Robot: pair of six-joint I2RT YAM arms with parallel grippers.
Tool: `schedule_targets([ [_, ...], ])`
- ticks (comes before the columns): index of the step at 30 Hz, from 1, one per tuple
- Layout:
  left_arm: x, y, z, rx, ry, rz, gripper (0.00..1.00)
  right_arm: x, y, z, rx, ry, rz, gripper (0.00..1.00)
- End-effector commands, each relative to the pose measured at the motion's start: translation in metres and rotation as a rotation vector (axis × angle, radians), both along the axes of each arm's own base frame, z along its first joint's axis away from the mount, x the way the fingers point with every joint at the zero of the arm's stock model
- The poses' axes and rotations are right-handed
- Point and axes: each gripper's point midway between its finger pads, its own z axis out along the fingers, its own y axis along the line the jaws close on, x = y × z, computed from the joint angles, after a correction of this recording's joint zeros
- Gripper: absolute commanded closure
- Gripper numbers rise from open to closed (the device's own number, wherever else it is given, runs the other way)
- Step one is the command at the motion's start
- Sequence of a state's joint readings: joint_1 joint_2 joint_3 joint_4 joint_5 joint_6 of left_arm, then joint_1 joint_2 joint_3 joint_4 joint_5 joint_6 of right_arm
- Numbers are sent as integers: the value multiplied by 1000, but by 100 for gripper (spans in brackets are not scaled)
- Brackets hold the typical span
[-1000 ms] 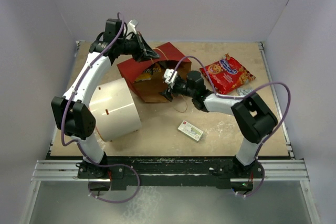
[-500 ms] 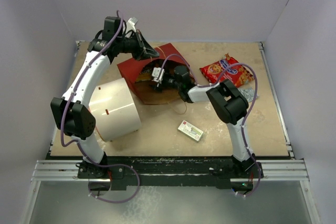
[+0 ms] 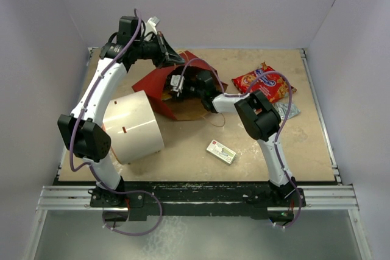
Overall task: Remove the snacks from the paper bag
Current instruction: Take out the snack from the paper bag.
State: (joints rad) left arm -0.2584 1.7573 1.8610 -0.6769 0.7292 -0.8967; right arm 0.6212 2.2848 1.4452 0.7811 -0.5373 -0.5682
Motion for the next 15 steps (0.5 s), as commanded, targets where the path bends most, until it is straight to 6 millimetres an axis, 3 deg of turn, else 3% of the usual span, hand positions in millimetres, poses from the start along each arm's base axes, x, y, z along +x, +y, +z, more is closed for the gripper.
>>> schedule_targets([
  [1,-10,-2,28,-23,-85,-46,100,-14,12,3,-96,-28,122,31],
  [5,-11,-1,23,-14,-77,-51,100,-25,15,-16,-218,-29,187,26],
  [10,-12,-1,19,-16,-66,-58,100,-19,13,-37,-327,-56,176,28],
  [12,-11,-1,17,-15,-62,-59,100,-16,16,-37,-324,-65,172,31],
  [15,-12,-2,15,-17,-54,-64,100,-7,19,-40,-331,-73,155,45],
])
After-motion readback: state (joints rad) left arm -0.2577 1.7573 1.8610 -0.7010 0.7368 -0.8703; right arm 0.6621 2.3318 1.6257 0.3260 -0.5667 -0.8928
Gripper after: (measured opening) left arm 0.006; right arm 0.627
